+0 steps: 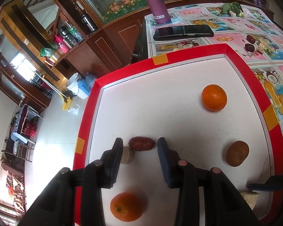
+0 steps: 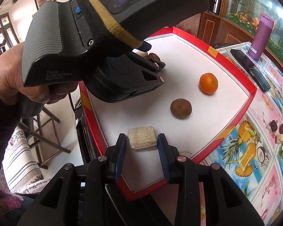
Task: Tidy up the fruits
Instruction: 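Open the left tool to drop the red date while the right tool lowers and releases the pastry, then grasp a brown kiwi with the right tool while the left tool grasps a tan pastry cube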
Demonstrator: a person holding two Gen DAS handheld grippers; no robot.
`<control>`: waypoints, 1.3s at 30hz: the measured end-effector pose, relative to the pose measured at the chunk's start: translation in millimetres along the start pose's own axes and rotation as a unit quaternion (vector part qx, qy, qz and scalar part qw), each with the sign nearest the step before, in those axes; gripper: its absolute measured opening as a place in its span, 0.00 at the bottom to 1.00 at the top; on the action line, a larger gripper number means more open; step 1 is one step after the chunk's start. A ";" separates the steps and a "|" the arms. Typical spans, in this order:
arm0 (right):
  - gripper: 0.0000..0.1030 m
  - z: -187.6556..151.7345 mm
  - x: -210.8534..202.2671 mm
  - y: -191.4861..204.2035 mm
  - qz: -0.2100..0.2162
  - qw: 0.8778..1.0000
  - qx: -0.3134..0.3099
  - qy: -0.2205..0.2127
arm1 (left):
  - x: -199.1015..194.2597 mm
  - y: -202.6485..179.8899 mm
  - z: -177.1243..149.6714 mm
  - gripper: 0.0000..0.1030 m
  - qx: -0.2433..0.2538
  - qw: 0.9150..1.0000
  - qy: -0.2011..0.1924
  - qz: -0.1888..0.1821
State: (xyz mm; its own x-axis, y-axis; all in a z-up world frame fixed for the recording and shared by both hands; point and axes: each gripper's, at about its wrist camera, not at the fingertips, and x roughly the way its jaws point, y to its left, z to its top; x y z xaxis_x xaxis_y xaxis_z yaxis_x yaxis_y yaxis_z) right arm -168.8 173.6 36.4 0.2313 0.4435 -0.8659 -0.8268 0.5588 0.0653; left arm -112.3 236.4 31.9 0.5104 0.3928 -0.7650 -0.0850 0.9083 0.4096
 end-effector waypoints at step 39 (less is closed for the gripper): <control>0.37 -197.7 -163.2 -279.9 -0.154 0.895 0.395 -0.139 | -99.8 -125.2 75.2 0.73 -0.036 0.977 -0.105 -0.184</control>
State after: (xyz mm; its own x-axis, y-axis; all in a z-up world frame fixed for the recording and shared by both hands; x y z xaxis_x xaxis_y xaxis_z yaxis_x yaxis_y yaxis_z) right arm -76.5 -193.7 61.3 0.5962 0.2783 -0.7530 -0.1056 0.9570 0.2701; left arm -88.3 72.6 94.3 0.6806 0.0060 -0.7326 0.0821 0.9930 0.0844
